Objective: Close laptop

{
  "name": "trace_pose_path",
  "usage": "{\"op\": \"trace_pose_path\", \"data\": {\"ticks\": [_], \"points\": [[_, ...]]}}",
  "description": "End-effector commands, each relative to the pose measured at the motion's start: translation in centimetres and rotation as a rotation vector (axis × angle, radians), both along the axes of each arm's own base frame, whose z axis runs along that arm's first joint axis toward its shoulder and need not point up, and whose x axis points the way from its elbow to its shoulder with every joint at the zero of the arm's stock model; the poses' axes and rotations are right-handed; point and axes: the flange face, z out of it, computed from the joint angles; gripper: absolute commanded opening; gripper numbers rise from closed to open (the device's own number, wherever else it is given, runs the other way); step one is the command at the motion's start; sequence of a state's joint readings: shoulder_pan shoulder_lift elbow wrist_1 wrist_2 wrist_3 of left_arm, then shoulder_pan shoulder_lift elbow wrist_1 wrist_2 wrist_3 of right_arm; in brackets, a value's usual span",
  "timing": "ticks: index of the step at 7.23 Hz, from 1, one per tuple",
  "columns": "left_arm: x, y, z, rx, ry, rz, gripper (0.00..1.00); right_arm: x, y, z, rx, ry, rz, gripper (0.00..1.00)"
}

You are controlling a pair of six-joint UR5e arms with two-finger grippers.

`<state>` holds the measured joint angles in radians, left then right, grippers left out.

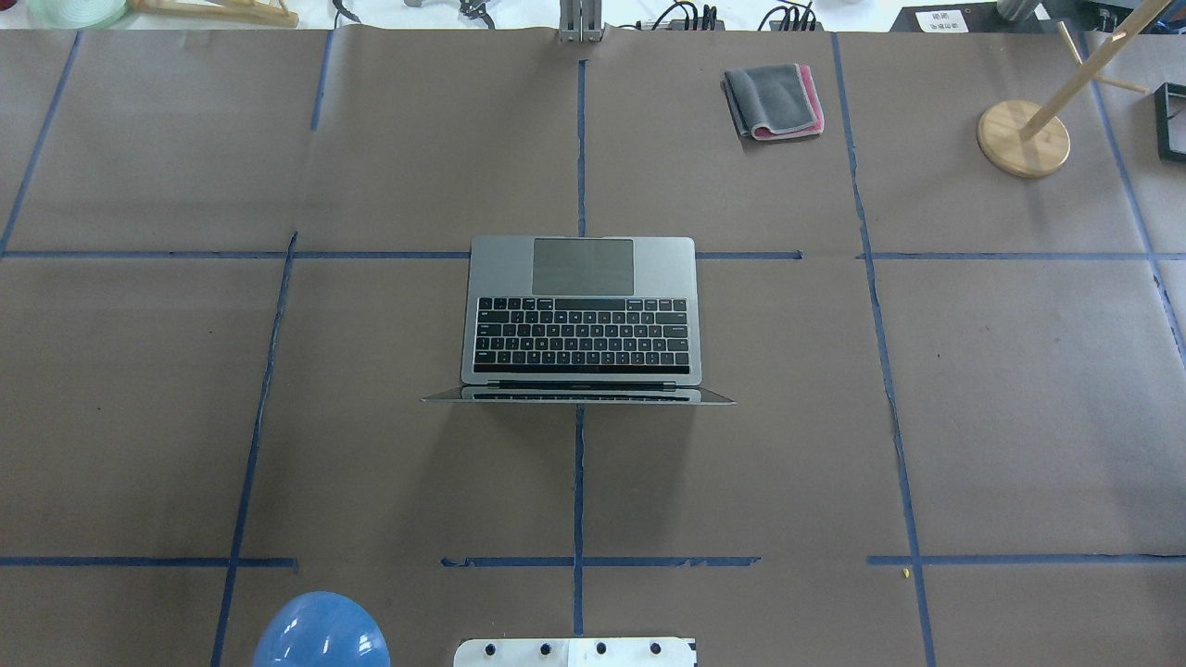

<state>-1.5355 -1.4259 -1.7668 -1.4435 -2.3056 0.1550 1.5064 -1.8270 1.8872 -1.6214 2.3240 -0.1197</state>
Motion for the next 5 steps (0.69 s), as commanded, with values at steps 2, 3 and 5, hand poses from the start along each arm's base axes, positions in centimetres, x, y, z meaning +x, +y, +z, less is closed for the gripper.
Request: {"op": "trace_pose_path", "data": {"ticks": [2, 3, 5], "points": [[0.0, 0.0, -0.7, 0.019, 0.002, 0.004, 0.99, -0.1, 0.0, -0.3, 0.0, -0.02, 0.001, 1.0], [0.1, -0.1, -1.1, 0.029, 0.001, 0.006, 0.99, -0.2, -0.5, -1.1, 0.029, -0.022, 0.0, 1.0], [0.5, -1.2, -5.6, 0.123, 0.017, 0.006, 0.99, -0.7, -1.0, -2.6, 0.094, -0.086, 0.018, 1.0]]}}
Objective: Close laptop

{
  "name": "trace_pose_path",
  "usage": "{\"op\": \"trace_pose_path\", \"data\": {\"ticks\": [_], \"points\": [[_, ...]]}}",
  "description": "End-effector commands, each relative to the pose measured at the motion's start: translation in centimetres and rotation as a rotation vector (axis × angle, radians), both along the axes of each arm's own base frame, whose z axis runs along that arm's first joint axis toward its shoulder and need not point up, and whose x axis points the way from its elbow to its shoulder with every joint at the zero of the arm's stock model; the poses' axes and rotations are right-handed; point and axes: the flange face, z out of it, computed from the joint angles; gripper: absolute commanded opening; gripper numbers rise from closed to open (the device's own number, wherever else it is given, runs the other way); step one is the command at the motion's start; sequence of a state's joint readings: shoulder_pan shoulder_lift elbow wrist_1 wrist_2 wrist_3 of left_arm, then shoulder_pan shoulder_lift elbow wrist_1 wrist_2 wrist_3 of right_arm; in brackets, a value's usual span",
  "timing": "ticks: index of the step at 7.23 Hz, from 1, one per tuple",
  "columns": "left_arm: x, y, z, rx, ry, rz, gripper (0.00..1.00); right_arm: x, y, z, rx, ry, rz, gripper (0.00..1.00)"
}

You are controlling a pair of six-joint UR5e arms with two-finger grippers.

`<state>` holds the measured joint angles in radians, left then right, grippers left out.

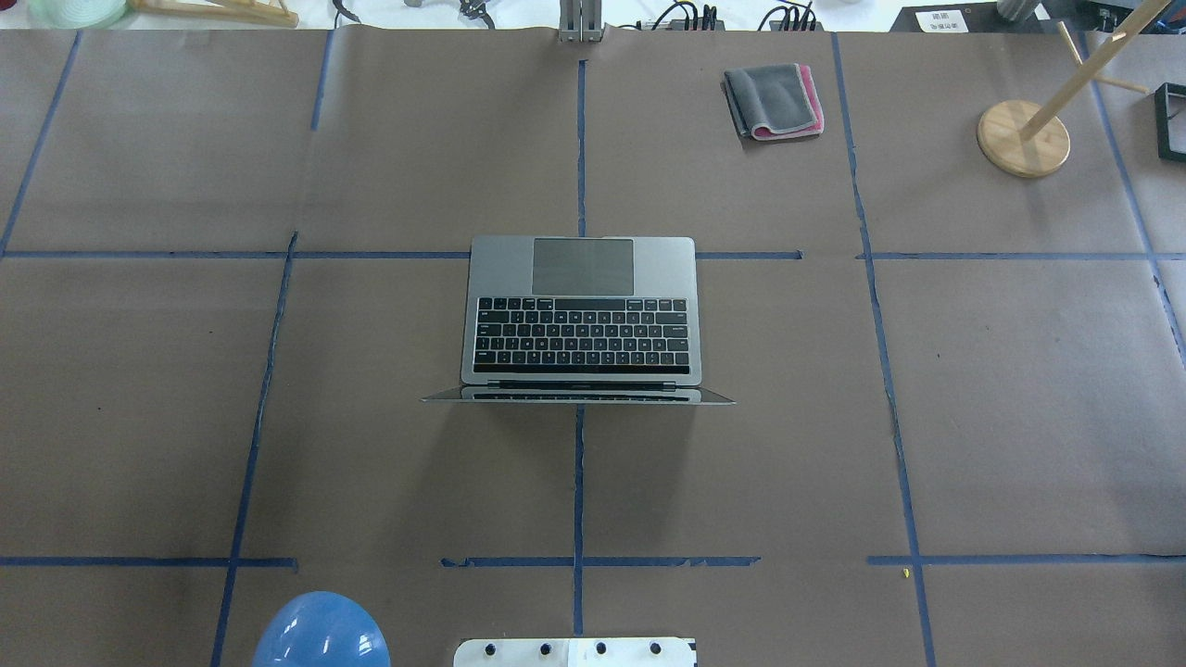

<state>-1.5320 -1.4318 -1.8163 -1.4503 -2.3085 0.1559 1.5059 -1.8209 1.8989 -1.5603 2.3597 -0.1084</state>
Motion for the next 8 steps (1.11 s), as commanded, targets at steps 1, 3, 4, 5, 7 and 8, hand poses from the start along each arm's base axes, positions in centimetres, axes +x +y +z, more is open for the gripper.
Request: {"op": "trace_pose_path", "data": {"ticks": [1, 3, 4, 5, 7, 8], "points": [[0.5, -3.3, -6.5, 0.186, 0.008, 0.005, 0.99, -0.7, -0.2, -1.6, 0.016, -0.107, 0.016, 1.0], [4.0, -5.3, -8.1, 0.216, 0.047, 0.048, 0.99, -2.4, -0.2, -4.0, 0.021, -0.178, -0.008, 1.0], [6.6, -5.3, -9.6, 0.138, 0.111, -0.01, 0.99, -3.9, -0.2, -5.8, 0.012, -0.189, 0.0, 0.99], [9.6, -5.0, -10.5, 0.154, 0.14, -0.012, 0.99, -5.6, -0.3, -7.3, 0.017, -0.215, 0.041, 0.99], [17.2, -3.7, -12.6, 0.193, 0.209, 0.024, 0.99, -12.4, 0.8, -10.7, -0.022, -0.319, 0.089, 0.99], [21.1, -2.2, -13.8, 0.141, 0.263, -0.012, 0.99, -15.1, 1.8, -12.1, -0.038, -0.369, 0.117, 0.99]]}}
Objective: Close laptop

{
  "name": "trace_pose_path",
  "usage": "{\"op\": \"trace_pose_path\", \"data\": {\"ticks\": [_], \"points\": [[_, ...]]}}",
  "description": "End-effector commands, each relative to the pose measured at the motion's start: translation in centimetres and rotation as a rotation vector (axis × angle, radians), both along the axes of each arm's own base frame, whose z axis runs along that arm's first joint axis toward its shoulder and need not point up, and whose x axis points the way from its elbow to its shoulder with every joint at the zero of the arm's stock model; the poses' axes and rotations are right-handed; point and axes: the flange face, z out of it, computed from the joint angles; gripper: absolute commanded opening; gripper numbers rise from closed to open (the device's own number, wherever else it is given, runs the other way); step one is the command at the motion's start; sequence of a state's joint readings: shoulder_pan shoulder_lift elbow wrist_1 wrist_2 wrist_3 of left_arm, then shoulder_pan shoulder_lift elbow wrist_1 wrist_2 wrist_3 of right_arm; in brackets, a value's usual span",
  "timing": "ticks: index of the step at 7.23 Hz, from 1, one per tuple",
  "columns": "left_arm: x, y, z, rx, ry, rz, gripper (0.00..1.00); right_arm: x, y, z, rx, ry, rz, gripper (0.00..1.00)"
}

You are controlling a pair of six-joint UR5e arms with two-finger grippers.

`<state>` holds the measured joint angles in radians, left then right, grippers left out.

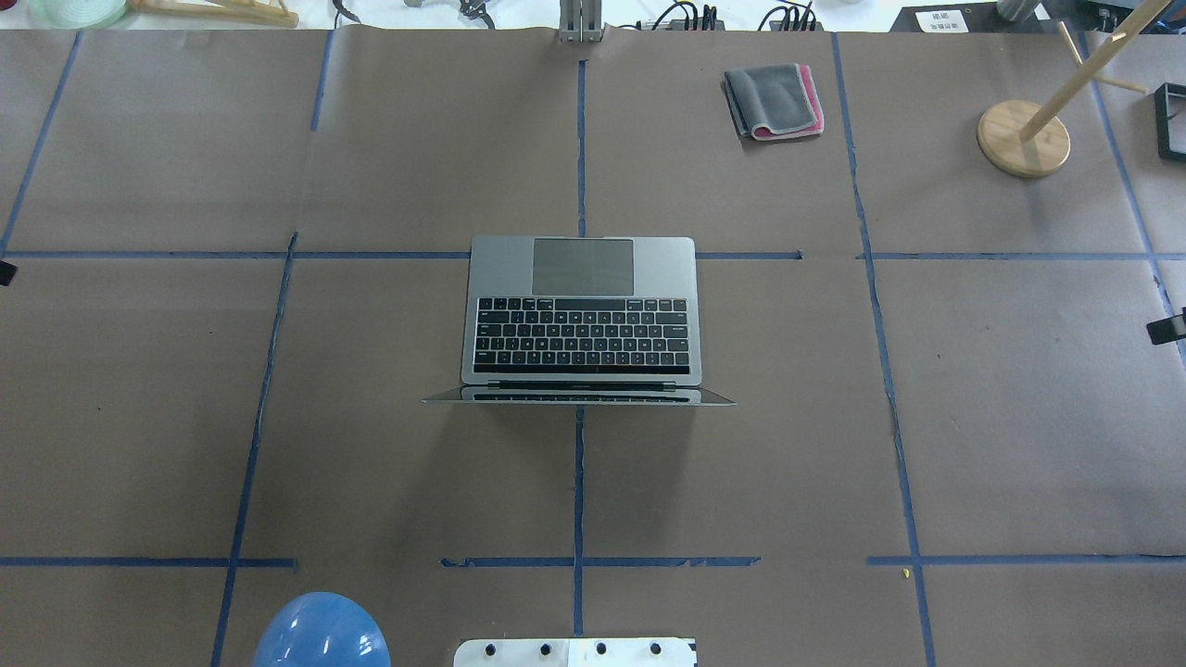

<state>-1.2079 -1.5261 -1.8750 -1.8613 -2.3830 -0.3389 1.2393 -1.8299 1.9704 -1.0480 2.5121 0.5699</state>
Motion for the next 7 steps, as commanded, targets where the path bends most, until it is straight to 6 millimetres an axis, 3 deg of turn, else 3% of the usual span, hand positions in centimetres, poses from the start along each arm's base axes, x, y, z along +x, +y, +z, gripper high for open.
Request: {"op": "trace_pose_path", "data": {"ticks": [1, 2, 5, 6, 7], "points": [[8.6, 3.2, -2.5, -0.037, 0.102, -0.022, 0.99, -6.4, 2.6, -2.7, -0.031, -0.106, 0.037, 0.99], [12.1, 5.1, -3.8, -0.035, 0.155, -0.016, 0.99, -9.8, 4.2, -3.7, -0.045, -0.152, 0.048, 0.99], [16.9, 8.8, -6.8, -0.06, 0.304, -0.054, 0.99, -20.6, 10.6, -7.8, -0.035, -0.26, 0.13, 0.98], [19.1, 10.5, -8.4, -0.037, 0.323, -0.037, 0.99, -23.5, 13.1, -8.7, -0.011, -0.268, 0.154, 0.91], [20.7, 12.2, -9.8, -0.023, 0.343, 0.003, 0.99, -25.1, 14.7, -9.4, -0.021, -0.285, 0.157, 0.79]]}}
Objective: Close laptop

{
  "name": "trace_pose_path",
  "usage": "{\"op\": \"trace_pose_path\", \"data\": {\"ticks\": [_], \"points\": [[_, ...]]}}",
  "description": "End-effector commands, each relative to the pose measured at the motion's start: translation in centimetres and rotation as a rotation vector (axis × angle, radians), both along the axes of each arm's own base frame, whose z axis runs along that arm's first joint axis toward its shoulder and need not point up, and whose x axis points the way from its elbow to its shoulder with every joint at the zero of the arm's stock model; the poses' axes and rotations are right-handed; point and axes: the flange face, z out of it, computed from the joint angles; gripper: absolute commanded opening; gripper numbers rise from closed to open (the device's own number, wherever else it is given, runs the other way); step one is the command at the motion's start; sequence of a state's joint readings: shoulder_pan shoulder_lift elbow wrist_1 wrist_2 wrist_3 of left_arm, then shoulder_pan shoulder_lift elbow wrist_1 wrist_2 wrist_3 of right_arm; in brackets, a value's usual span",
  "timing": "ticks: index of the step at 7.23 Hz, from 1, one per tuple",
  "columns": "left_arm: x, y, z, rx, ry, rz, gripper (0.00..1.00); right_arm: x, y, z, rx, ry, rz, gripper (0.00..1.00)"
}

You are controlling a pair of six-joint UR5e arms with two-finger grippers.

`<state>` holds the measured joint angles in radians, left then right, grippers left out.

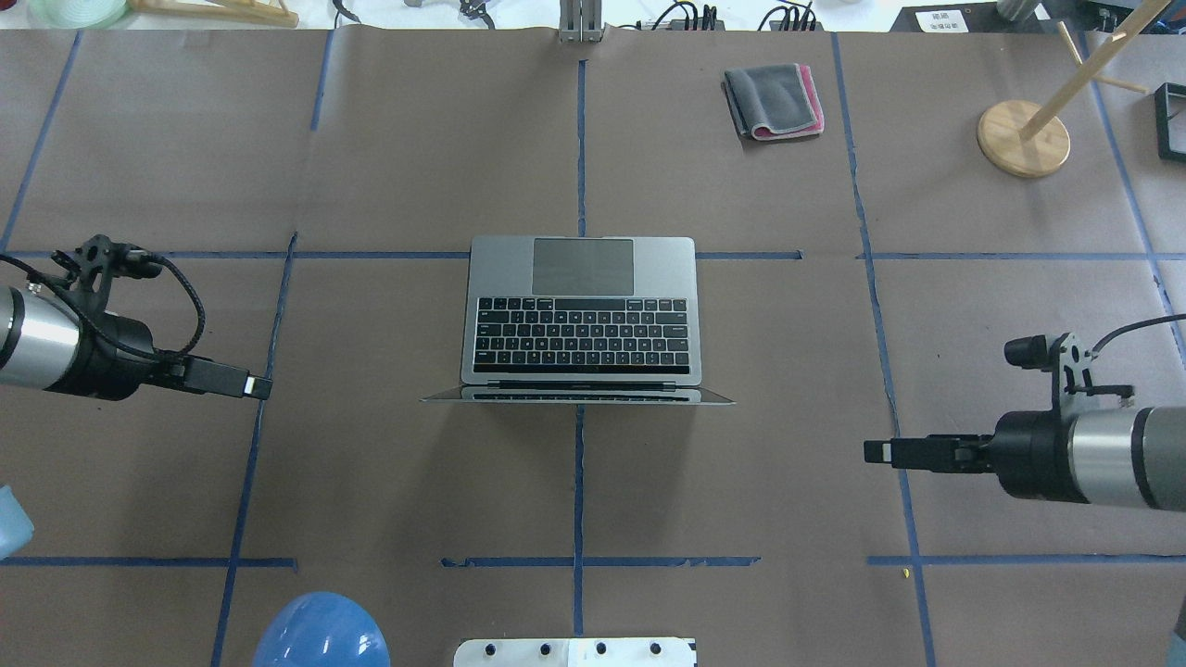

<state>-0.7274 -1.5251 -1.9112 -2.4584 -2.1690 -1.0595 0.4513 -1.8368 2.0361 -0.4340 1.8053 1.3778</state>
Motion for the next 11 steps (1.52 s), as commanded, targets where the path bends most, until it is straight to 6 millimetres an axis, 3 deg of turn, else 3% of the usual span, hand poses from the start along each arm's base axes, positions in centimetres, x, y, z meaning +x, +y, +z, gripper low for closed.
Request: {"op": "trace_pose_path", "data": {"ticks": [1, 2, 3, 4, 5, 6, 8, 11], "points": [[4.3, 3.5, -4.0, 0.04, 0.065, 0.059, 0.96, -3.8, 4.3, -2.0, 0.009, -0.04, 0.028, 0.61], [6.8, 5.1, -5.0, -0.012, 0.079, 0.03, 0.46, -5.1, 5.6, -3.2, 0.028, -0.064, 0.049, 0.29], [8.4, 5.7, -6.2, -0.041, 0.098, -0.004, 0.06, -6.2, 5.9, -4.6, 0.028, -0.099, 0.072, 0.08], [10.3, 6.9, -7.8, -0.04, 0.126, 0.002, 0.03, -7.4, 5.8, -6.5, 0.002, -0.151, 0.088, 0.03], [12.5, 7.9, -10.8, -0.103, 0.183, 0.018, 0.03, -8.3, 5.7, -7.8, 0.004, -0.173, 0.096, 0.01], [13.7, 8.8, -12.1, -0.142, 0.206, 0.031, 0.02, -9.1, 5.3, -9.2, 0.009, -0.193, 0.112, 0.01], [13.8, 8.0, -13.1, -0.119, 0.226, -0.046, 0.0, -11.3, 4.9, -12.5, 0.01, -0.204, 0.114, 0.0], [13.8, 8.0, -13.1, -0.118, 0.229, -0.052, 0.0, -12.8, 2.8, -14.1, -0.002, -0.074, 0.145, 0.0]]}}
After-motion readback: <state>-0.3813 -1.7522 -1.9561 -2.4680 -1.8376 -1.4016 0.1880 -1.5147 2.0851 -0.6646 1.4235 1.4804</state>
